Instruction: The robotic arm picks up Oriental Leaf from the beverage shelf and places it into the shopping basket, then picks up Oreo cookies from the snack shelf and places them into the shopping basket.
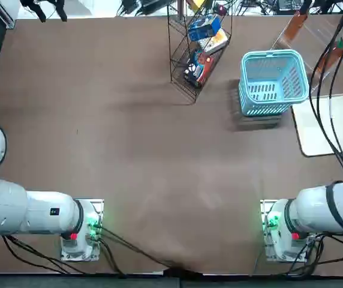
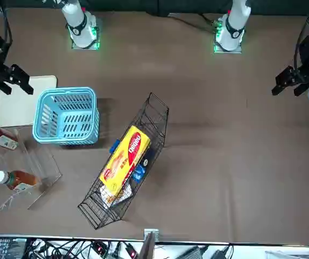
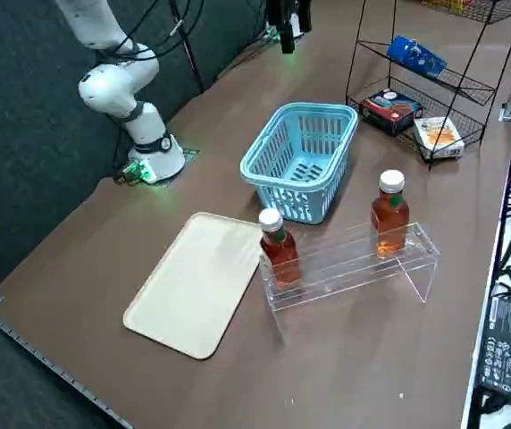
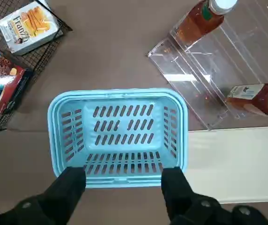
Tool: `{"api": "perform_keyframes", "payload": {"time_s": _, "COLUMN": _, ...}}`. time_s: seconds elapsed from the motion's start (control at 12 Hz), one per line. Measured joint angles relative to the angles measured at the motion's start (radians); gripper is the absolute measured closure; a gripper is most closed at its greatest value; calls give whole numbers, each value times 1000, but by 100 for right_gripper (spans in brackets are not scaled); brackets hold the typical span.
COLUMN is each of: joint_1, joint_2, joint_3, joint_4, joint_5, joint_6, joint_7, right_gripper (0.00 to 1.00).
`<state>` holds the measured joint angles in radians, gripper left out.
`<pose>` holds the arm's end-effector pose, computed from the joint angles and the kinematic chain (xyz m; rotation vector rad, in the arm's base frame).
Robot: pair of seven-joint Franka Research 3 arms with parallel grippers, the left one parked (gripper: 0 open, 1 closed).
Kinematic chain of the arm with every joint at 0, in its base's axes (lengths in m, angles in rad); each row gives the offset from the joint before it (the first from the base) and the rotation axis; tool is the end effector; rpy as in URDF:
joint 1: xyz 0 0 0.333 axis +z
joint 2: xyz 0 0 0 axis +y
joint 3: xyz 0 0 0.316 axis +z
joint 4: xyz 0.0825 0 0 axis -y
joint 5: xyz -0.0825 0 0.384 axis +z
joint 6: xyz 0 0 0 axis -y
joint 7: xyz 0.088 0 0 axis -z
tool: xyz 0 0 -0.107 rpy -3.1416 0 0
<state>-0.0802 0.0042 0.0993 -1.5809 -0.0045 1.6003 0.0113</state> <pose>0.5585 0.0101 0.6200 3.1376 0.0124 0.0240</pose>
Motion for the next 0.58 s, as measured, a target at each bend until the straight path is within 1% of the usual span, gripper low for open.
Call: {"api": "perform_keyframes", "payload": {"time_s": 0.58, "joint_1": 3, "joint_2": 0, "joint_3": 2, "joint_4": -1, "joint_5": 0, "joint_6": 0, "joint_7": -2, "right_gripper": 0}}
